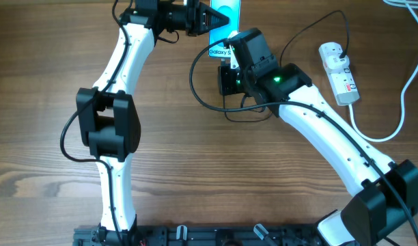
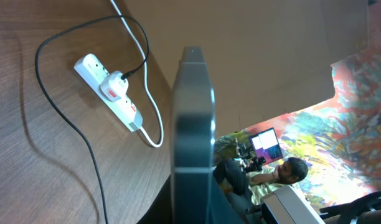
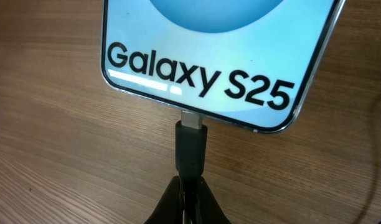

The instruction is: Plug charger to phone and switch on socket

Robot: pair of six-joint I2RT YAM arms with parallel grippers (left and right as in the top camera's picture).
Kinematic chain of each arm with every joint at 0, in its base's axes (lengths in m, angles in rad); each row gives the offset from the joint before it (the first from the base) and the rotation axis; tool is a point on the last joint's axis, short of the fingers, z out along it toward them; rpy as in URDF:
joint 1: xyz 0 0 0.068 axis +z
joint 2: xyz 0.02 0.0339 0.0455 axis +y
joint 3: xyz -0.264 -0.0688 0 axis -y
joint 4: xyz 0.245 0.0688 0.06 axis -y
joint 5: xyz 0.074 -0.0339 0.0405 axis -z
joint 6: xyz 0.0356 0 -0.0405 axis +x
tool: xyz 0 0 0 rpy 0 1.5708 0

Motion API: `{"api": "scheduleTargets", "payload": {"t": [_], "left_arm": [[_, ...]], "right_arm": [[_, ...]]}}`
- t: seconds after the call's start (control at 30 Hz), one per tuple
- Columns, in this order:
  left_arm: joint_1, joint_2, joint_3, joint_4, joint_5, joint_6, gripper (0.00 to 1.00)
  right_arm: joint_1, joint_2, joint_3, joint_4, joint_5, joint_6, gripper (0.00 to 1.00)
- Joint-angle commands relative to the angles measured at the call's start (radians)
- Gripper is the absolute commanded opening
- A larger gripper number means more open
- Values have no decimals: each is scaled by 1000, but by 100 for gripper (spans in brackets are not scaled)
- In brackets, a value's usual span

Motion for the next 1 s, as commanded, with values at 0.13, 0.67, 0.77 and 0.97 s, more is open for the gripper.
{"api": "scheduleTargets", "payload": {"t": [0.13,0.67,0.77,0.97], "left_arm": [[7,-37,8,3,45,31,4],[2,-37,8,-5,46,34,4],[2,-37,8,-6,46,52,4],[2,-37,8,-13,47,57,4]], "right_arm": [[0,10,12,7,-23,6,4],[0,10,12,11,-23,3,4],[0,10,12,11,-23,0,4],[0,10,13,15,-22,0,4]]}}
